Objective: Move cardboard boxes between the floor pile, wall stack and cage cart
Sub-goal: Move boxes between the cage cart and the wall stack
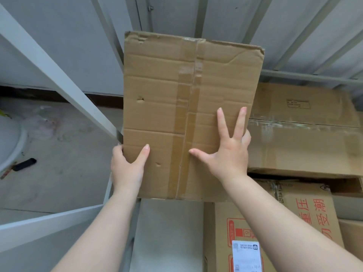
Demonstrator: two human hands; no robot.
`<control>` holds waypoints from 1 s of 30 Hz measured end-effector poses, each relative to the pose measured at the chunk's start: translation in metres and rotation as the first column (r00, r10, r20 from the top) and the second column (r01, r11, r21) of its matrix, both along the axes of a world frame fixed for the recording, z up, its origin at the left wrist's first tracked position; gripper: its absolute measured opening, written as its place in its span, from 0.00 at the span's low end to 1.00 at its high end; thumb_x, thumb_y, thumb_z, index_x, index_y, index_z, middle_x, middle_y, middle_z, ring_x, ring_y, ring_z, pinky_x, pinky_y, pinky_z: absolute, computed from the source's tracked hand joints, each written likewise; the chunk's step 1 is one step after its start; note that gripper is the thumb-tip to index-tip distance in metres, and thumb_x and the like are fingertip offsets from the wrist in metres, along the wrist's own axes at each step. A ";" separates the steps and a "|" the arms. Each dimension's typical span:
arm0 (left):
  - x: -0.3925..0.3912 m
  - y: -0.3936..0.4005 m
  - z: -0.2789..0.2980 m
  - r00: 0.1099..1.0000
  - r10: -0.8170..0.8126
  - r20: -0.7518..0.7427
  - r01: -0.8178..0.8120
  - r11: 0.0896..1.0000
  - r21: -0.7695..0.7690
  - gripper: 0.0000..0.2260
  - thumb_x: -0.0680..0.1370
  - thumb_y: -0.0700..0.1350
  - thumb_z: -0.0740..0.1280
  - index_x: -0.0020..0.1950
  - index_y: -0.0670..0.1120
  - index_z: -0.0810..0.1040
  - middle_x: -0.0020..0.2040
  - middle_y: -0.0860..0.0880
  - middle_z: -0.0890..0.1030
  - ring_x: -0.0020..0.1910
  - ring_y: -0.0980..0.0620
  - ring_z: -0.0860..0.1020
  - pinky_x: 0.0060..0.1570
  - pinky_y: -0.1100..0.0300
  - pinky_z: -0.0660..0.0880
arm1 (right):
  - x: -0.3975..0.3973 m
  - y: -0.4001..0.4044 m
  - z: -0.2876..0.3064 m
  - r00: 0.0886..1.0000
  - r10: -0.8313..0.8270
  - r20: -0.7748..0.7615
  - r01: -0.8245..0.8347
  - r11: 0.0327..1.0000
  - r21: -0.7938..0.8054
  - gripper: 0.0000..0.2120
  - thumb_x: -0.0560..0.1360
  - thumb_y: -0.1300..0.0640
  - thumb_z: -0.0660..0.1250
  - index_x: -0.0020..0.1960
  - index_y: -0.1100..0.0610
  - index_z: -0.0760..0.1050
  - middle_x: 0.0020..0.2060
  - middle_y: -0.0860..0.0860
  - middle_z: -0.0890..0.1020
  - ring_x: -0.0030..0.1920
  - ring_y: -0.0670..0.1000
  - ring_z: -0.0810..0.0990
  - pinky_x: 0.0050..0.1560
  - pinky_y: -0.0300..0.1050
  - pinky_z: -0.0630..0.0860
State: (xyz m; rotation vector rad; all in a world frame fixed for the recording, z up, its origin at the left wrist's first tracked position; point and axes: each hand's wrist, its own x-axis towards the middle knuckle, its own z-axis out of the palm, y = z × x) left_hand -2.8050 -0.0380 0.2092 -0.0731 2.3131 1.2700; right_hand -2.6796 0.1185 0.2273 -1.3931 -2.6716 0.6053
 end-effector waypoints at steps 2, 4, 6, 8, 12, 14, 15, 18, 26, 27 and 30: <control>0.010 0.006 0.011 0.999 0.043 -0.026 -0.042 0.998 0.039 0.19 0.73 0.57 0.70 0.59 0.52 0.68 0.54 0.53 0.76 0.54 0.50 0.75 0.56 0.53 0.73 | 0.006 0.004 0.005 0.997 -0.036 -0.066 0.034 0.999 -0.033 0.52 0.62 0.32 0.71 0.74 0.34 0.40 0.75 0.46 0.32 0.72 0.63 0.51 0.60 0.54 0.73; 0.018 0.011 0.024 0.995 0.039 -0.094 -0.036 0.999 0.032 0.20 0.72 0.56 0.70 0.59 0.51 0.68 0.55 0.53 0.76 0.53 0.51 0.76 0.52 0.54 0.73 | 0.013 0.007 0.008 0.994 -0.057 -0.098 0.053 0.998 -0.045 0.52 0.62 0.34 0.72 0.74 0.35 0.42 0.75 0.44 0.34 0.72 0.62 0.52 0.59 0.51 0.72; 0.026 0.011 0.033 0.990 0.019 -0.139 -0.020 1.000 -0.010 0.20 0.72 0.56 0.71 0.58 0.51 0.68 0.56 0.53 0.76 0.53 0.51 0.76 0.50 0.55 0.72 | 0.020 0.010 0.013 0.991 -0.062 -0.115 0.056 0.997 -0.055 0.52 0.62 0.35 0.73 0.74 0.35 0.43 0.76 0.43 0.36 0.72 0.60 0.54 0.59 0.48 0.71; 0.035 0.008 0.038 0.986 0.010 -0.167 -0.019 0.998 -0.056 0.19 0.72 0.56 0.70 0.57 0.52 0.67 0.56 0.52 0.76 0.54 0.49 0.76 0.51 0.52 0.73 | 0.024 0.011 0.017 0.990 -0.053 -0.132 0.045 0.997 -0.063 0.51 0.62 0.35 0.74 0.74 0.34 0.45 0.76 0.42 0.37 0.71 0.59 0.56 0.59 0.44 0.68; 0.038 0.009 0.042 0.973 -0.011 -0.231 -0.010 0.996 -0.092 0.21 0.72 0.56 0.69 0.60 0.49 0.68 0.58 0.50 0.75 0.58 0.46 0.74 0.57 0.45 0.72 | 0.025 0.018 0.025 0.992 -0.043 -0.120 0.032 0.995 -0.094 0.51 0.62 0.35 0.73 0.74 0.34 0.44 0.76 0.42 0.36 0.70 0.58 0.56 0.60 0.42 0.65; 0.031 0.015 0.040 0.973 -0.028 -0.231 -0.002 0.992 -0.129 0.22 0.73 0.57 0.68 0.61 0.47 0.68 0.59 0.48 0.74 0.59 0.45 0.73 0.59 0.44 0.72 | 0.019 0.023 0.026 0.996 -0.031 -0.080 0.021 0.992 -0.122 0.50 0.63 0.34 0.72 0.74 0.34 0.44 0.75 0.41 0.36 0.70 0.58 0.56 0.56 0.39 0.65; 0.028 0.019 0.039 0.973 -0.030 -0.229 -0.002 0.990 -0.139 0.22 0.73 0.57 0.67 0.62 0.47 0.68 0.59 0.48 0.74 0.60 0.44 0.73 0.59 0.44 0.71 | 0.014 0.027 0.025 0.997 -0.030 -0.068 0.021 0.991 -0.130 0.50 0.63 0.34 0.72 0.74 0.34 0.45 0.75 0.40 0.36 0.70 0.58 0.56 0.56 0.40 0.65; 0.015 0.034 0.032 0.966 -0.116 -0.231 0.058 0.968 -0.244 0.26 0.75 0.57 0.66 0.67 0.44 0.66 0.64 0.45 0.73 0.64 0.42 0.71 0.63 0.45 0.69 | -0.003 0.048 0.021 0.999 -0.052 -0.014 0.049 0.982 -0.182 0.49 0.63 0.33 0.71 0.75 0.36 0.46 0.76 0.41 0.40 0.71 0.61 0.56 0.63 0.46 0.67; 0.018 0.059 -0.054 0.489 -0.836 0.249 0.697 0.203 -0.688 0.38 0.76 0.61 0.61 0.78 0.53 0.44 0.79 0.47 0.43 0.77 0.43 0.43 0.74 0.42 0.48 | -0.021 0.004 -0.075 0.725 0.487 0.487 -0.301 0.860 -0.411 0.50 0.68 0.42 0.73 0.78 0.46 0.45 0.78 0.50 0.46 0.75 0.66 0.48 0.70 0.67 0.57; 0.026 0.052 -0.069 0.465 -0.826 0.320 0.740 0.165 -0.652 0.39 0.76 0.60 0.63 0.78 0.54 0.42 0.79 0.49 0.40 0.77 0.43 0.42 0.74 0.42 0.49 | -0.016 -0.004 -0.090 0.704 0.496 0.508 -0.314 0.859 -0.404 0.50 0.70 0.46 0.73 0.78 0.47 0.42 0.78 0.50 0.44 0.75 0.67 0.46 0.70 0.67 0.57; 0.035 0.044 -0.092 0.472 -0.840 0.269 0.704 0.175 -0.688 0.43 0.75 0.53 0.67 0.78 0.53 0.40 0.78 0.49 0.38 0.77 0.42 0.40 0.74 0.46 0.50 | -0.012 -0.008 -0.114 0.725 0.461 0.512 -0.358 0.887 -0.292 0.45 0.75 0.53 0.68 0.78 0.50 0.38 0.77 0.52 0.41 0.74 0.70 0.42 0.70 0.68 0.57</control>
